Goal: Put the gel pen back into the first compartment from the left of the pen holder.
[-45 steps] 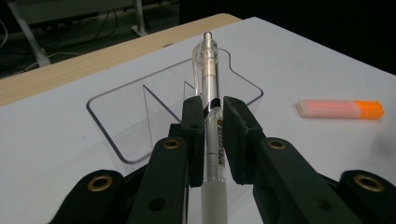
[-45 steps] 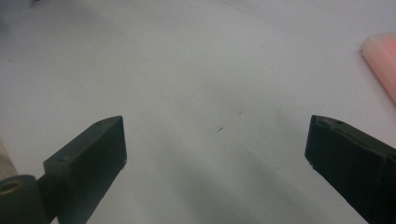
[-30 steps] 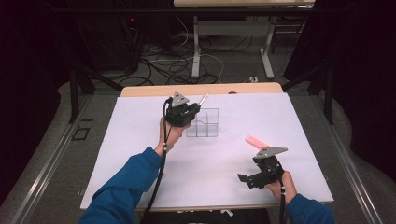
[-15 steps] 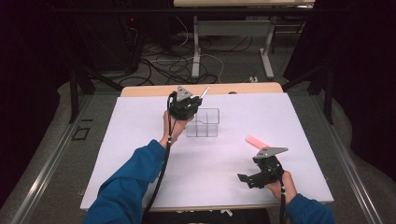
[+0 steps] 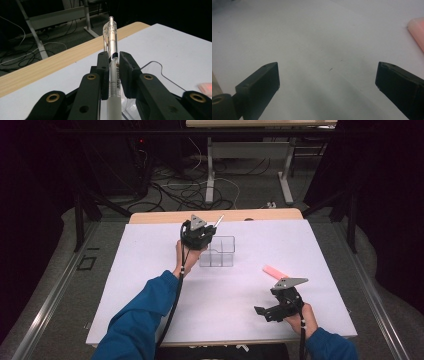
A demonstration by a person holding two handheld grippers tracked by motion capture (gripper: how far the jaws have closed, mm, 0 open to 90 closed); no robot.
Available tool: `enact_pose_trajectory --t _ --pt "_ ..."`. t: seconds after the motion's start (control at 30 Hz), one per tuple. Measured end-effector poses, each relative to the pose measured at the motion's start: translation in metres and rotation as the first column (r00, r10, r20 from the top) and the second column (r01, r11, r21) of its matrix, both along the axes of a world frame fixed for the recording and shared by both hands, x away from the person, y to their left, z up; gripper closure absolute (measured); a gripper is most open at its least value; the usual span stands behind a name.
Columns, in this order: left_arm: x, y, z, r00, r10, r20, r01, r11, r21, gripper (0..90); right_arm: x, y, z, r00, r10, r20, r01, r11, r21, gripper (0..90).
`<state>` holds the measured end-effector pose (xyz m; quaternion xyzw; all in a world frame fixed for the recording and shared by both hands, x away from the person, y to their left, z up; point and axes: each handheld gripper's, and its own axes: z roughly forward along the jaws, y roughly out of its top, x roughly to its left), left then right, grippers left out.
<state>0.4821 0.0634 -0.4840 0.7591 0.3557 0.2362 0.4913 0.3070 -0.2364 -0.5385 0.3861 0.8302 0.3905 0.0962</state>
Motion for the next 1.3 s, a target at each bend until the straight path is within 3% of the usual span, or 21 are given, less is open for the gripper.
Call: enact_pose_trajectory --t 1.03,1.3 --pt "-0.008 0.009 -0.005 0.9996 0.004 -0.028 -0.004 0.9997 0.023 78.0 0.000 0.000 0.000 1.0000 -0.003 -0.001 0.003 1.0000 -0.004 4.9" --pt "-0.015 0.012 -0.002 0.9994 0.003 -0.035 -0.002 0.9993 0.036 69.6 0.001 0.000 0.000 1.0000 0.004 0.005 -0.004 0.9999 -0.010 4.9"
